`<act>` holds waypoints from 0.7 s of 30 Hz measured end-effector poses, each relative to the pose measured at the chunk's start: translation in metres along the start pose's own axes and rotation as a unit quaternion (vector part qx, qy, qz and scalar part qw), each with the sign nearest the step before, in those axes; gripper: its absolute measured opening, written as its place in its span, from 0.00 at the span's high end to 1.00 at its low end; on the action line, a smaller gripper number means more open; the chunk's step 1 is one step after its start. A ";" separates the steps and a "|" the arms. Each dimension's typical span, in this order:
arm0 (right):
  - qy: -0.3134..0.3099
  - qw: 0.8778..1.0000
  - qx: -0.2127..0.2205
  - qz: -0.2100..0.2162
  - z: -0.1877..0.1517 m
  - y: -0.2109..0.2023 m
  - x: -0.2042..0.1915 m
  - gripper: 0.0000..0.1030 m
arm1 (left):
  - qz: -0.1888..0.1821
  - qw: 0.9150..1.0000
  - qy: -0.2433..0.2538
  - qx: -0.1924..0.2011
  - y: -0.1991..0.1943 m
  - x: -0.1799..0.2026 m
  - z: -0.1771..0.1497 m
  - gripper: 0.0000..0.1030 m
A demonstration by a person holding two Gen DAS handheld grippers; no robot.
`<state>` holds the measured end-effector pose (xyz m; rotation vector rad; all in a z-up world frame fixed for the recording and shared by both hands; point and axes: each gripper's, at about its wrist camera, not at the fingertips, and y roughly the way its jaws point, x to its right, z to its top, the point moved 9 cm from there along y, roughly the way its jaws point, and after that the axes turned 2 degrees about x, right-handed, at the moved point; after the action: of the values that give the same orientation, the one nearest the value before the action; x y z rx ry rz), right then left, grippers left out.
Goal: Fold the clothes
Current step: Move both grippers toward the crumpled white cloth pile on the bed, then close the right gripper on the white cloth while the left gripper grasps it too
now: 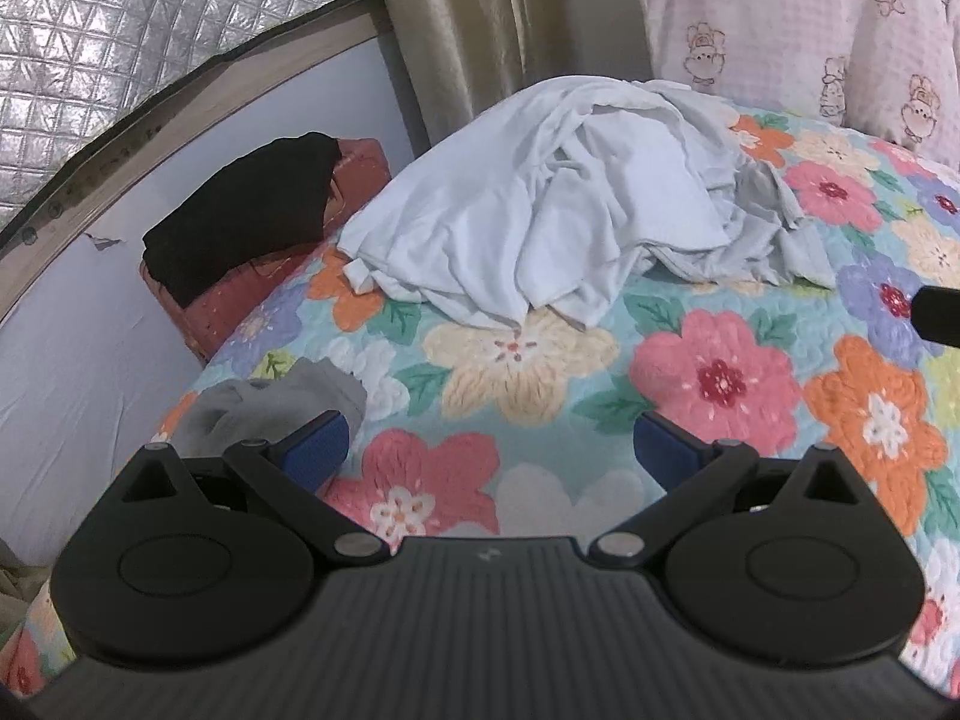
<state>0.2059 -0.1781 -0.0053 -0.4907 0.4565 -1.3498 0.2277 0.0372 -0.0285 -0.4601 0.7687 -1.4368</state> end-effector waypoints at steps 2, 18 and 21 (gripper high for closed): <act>-0.002 1.000 -0.007 0.002 0.005 0.012 0.001 0.16 | 0.001 1.000 0.004 0.001 0.006 0.000 0.007 0.00; -0.032 0.995 -0.066 0.073 0.048 0.140 0.035 0.14 | -0.026 0.998 -0.010 0.063 0.143 -0.012 0.064 0.00; 0.020 0.996 -0.032 0.076 0.044 0.186 0.064 0.14 | 0.006 0.996 0.037 0.077 0.178 -0.008 0.072 0.00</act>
<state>0.3909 -0.2101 -0.0789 -0.4722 0.5605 -1.2036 0.4042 0.0523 -0.1030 -0.2847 0.7133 -1.4965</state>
